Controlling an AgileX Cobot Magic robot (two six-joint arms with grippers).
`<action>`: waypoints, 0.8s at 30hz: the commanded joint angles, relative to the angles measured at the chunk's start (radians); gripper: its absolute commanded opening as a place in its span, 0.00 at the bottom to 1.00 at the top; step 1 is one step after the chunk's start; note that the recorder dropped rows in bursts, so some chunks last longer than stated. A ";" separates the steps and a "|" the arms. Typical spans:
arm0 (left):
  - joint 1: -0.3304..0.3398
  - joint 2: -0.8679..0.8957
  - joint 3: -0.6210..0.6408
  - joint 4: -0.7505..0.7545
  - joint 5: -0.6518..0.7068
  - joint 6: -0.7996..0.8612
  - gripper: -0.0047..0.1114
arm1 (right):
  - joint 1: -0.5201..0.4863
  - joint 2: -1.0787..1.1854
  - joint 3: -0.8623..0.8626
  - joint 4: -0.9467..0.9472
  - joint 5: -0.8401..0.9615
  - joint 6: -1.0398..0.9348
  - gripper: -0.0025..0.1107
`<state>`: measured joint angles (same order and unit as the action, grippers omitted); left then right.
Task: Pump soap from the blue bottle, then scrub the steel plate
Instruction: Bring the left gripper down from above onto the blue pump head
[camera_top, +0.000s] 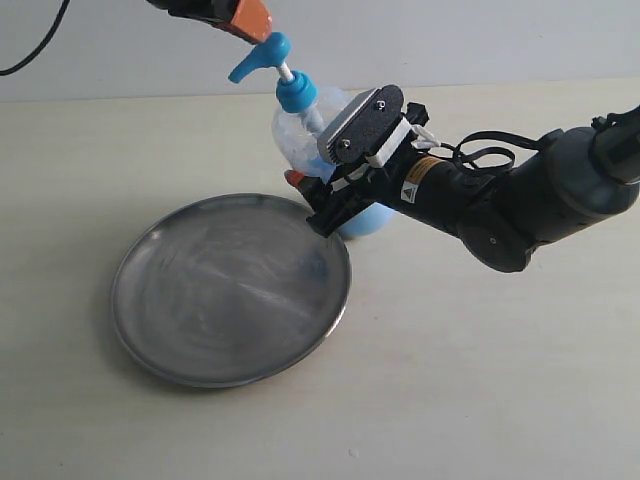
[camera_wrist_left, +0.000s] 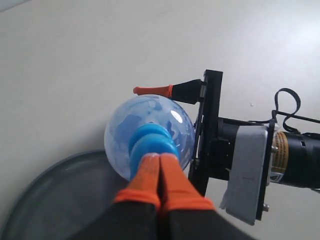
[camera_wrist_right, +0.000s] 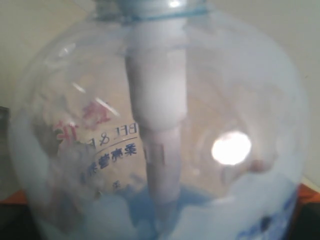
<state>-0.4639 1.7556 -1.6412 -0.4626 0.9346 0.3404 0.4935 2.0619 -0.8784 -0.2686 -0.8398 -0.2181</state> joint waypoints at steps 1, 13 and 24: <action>-0.005 0.032 -0.004 -0.021 -0.023 -0.003 0.04 | 0.000 -0.002 0.000 -0.003 -0.040 -0.008 0.02; -0.005 0.044 0.000 -0.021 -0.022 -0.003 0.04 | 0.000 -0.002 0.000 -0.003 -0.044 -0.008 0.02; -0.005 0.087 0.000 -0.025 0.043 -0.003 0.04 | 0.000 -0.002 0.000 -0.024 -0.054 -0.007 0.02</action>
<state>-0.4639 1.8083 -1.6541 -0.4935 0.9182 0.3404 0.4897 2.0619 -0.8784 -0.2508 -0.8418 -0.2206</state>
